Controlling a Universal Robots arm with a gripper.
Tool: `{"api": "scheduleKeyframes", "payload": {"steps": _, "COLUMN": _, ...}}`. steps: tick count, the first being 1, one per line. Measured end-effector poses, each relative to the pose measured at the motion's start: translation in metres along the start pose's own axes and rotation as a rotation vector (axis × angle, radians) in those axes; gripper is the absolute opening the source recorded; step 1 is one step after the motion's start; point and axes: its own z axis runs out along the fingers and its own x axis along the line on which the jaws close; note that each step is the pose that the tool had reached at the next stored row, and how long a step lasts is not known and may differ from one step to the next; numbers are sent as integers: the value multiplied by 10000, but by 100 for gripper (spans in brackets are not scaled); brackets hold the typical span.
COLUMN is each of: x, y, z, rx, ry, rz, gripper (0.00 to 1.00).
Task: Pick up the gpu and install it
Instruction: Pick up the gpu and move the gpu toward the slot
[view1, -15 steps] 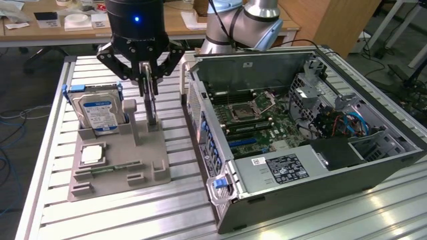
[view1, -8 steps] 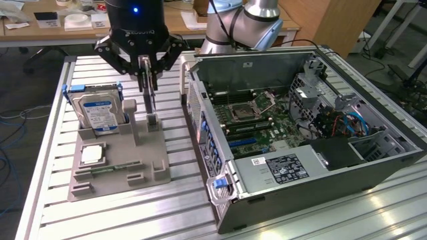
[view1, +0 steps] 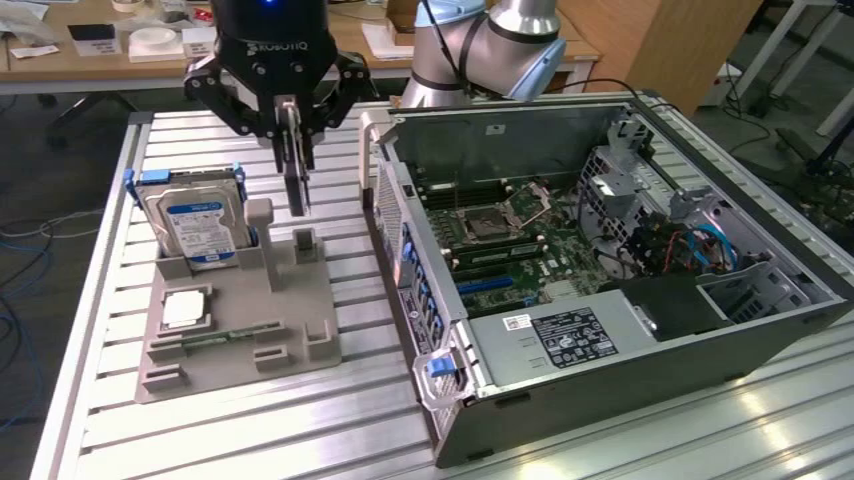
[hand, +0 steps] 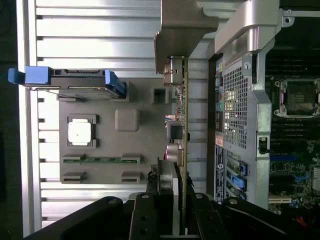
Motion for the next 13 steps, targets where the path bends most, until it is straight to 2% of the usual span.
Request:
{"api": "scheduleKeyframes", "payload": {"steps": 7, "x": -2, "y": 4, "z": -112, "rx": 0, "ry": 0, "rz": 0, "gripper": 28}}
{"api": "scheduleKeyframes", "payload": {"steps": 13, "x": -3, "y": 4, "z": -127, "rx": 0, "ry": 0, "rz": 0, "gripper": 28}}
